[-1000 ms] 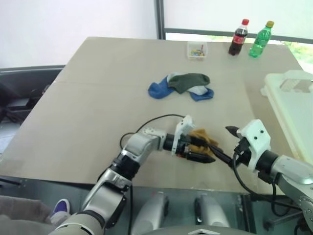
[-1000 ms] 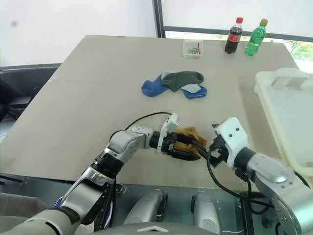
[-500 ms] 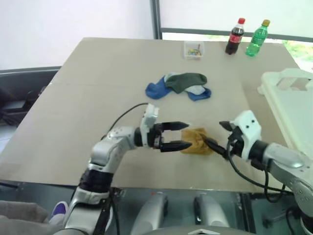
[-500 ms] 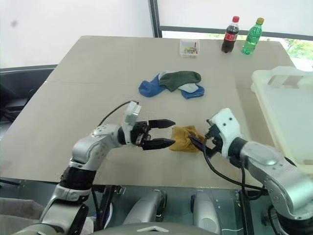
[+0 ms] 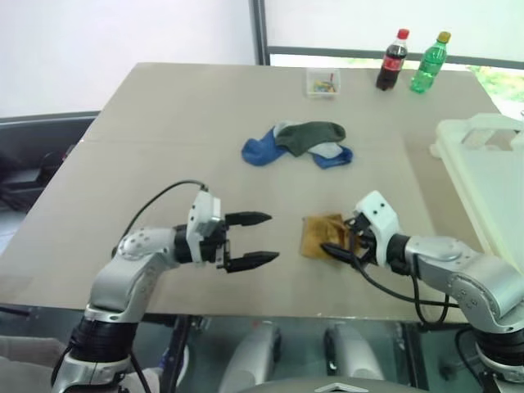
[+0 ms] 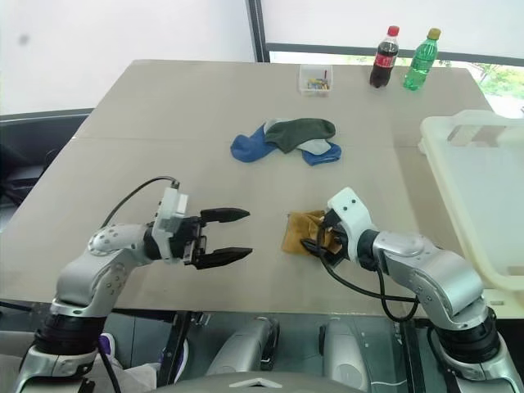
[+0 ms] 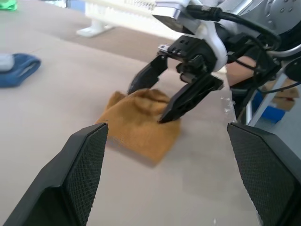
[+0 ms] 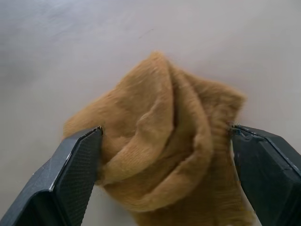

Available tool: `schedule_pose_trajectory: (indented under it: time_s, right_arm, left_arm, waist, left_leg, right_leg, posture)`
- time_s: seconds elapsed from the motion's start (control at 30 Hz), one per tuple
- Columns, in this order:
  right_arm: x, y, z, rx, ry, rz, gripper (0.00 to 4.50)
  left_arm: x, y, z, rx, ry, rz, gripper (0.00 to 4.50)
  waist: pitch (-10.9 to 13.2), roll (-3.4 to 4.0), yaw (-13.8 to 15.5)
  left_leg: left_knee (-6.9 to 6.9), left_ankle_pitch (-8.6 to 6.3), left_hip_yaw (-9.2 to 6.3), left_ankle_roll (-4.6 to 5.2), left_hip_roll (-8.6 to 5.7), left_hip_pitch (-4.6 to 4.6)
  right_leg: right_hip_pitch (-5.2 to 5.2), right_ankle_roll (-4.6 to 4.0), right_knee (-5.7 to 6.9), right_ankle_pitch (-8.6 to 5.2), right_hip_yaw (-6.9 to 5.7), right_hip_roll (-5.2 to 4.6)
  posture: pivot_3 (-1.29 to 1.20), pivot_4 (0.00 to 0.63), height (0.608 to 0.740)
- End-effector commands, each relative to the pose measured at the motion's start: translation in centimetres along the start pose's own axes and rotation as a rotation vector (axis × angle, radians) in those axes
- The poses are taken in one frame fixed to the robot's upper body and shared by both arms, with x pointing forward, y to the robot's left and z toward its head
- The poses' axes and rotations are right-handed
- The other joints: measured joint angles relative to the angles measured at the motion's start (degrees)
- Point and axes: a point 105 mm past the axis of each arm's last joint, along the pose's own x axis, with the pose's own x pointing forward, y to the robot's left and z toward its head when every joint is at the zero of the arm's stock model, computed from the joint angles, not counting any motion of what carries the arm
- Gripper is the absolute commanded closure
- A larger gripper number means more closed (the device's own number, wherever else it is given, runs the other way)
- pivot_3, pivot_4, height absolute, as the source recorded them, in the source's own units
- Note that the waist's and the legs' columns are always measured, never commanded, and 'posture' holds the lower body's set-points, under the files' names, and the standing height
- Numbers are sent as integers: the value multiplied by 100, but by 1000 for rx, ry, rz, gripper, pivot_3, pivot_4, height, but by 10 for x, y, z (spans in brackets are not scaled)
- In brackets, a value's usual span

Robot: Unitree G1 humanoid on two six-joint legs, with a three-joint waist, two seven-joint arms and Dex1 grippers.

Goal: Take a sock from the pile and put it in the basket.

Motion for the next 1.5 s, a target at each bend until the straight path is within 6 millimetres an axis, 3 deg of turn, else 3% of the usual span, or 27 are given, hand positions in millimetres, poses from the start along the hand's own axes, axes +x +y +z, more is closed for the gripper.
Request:
schedule_pose_trajectory:
  time_s: [0.03, 0.27, 0.37, 0.53, 0.7, 0.83, 0.9, 1.0, 1.07, 1.2, 1.23, 1.37, 1.43, 1.5]
  right_arm:
    - [10, 6, -6, 6, 22, 39, 56]
    - [34, -20, -27, 26, 97, -70, 56]
    - [37, -23, -30, 34, 109, -81, 56]
    - [45, -22, -57, 16, 206, -83, 56]
    - [50, -23, -79, -35, 282, -69, 2237]
    - [46, -26, -78, -22, 260, -75, 3807]
    - [42, -27, -63, 31, 167, -71, 4247]
    - [30, -30, -25, 117, -41, -52, 4249]
    - [11, -42, 6, 177, -197, -81, 4249]
    - [-24, -65, 41, 210, -360, -154, 4251]
    - [-42, -81, 56, 213, -424, -211, 4251]
    - [-107, -141, 104, 268, -629, -473, 4251]
    - [-138, -172, 117, 306, -694, -628, 4251]
    - [-155, -191, 122, 364, -723, -702, 4251]
  left_arm:
    - [-9, -8, 15, 75, -8, 11, 222]
    - [-20, -13, 15, 89, 26, 45, 222]
    - [-19, -15, 16, 89, 21, 53, 222]
    - [-14, -15, 15, 88, 7, 64, 222]
    - [-12, -13, 16, 90, -4, 67, 222]
    - [-9, -12, 17, 96, -17, 69, 222]
    - [-7, -11, 19, 97, -31, 66, 222]
    - [-3, -11, 22, 99, -51, 54, 222]
    - [4, -9, 29, 101, -88, 49, 222]
    - [17, -2, 42, 109, -156, 43, 222]
    - [24, 0, 48, 117, -189, 39, 222]
    - [42, 6, 64, 125, -268, 31, 222]
    - [49, 8, 66, 121, -288, 27, 222]
    - [52, 9, 67, 121, -294, 23, 222]
  waist:
    - [0, -1, -6]
    - [-14, -16, -54]
    - [-22, -29, -47]
    - [-38, -39, -53]
    - [-79, -51, -51]
    - [-91, -53, -37]
    - [-94, -51, -18]
    - [-84, -44, 25]
    - [-52, -15, 57]
    - [-15, 28, 128]
    - [-6, 33, 127]
    - [15, 49, 110]
    - [15, 48, 110]
    - [16, 46, 115]
  left_leg:
    - [0, 0, 0, 0, 0, 0]
    - [-1, 0, 7, -1, 11, 23]
    - [1, -1, 10, -2, 33, 50]
    - [-7, -18, 11, -30, 51, 108]
    - [-9, -22, 26, -36, 86, 114]
    - [-9, -25, 31, -41, 98, 119]
    - [-9, -25, 30, -42, 100, 119]
    - [-9, -26, 24, -42, 100, 108]
    - [-9, -25, 17, -42, 97, 91]
    - [-11, -12, 27, -20, 80, 33]
    - [-10, -8, 28, -17, 80, -6]
    - [-14, -7, 48, -19, 82, -13]
    - [-26, -9, 59, -16, 83, -9]
    - [-31, -9, 64, -15, 84, -6]
  right_leg:
    - [0, 0, -1, 0, 0, 0]
    - [7, -13, 3, -8, 8, 9]
    - [33, -21, 3, -15, 11, 28]
    - [88, -4, -10, -31, 20, 31]
    - [89, -7, -22, -30, 8, 30]
    - [91, -10, -27, -28, -5, 27]
    - [93, -10, -30, -28, -8, 25]
    - [93, -10, -42, -28, -19, 22]
    - [92, -10, -63, -27, -25, 22]
    - [32, -31, -72, 12, -44, 22]
    - [-5, -32, -66, 34, -47, 46]
    - [-18, -35, -62, 37, -35, 51]
    - [-17, -35, -70, 36, -28, 53]
    - [-16, -35, -75, 36, -26, 54]
  posture:
    - [0, 150, 740]
    - [0, 150, 740]
    - [0, 150, 740]
    - [0, 150, 740]
    - [0, 150, 740]
    - [0, 150, 740]
    - [0, 150, 740]
    - [0, 150, 740]
    - [0, 150, 740]
    - [0, 150, 740]
    - [0, 150, 740]
    - [0, 150, 740]
    - [0, 150, 740]
    - [0, 150, 740]
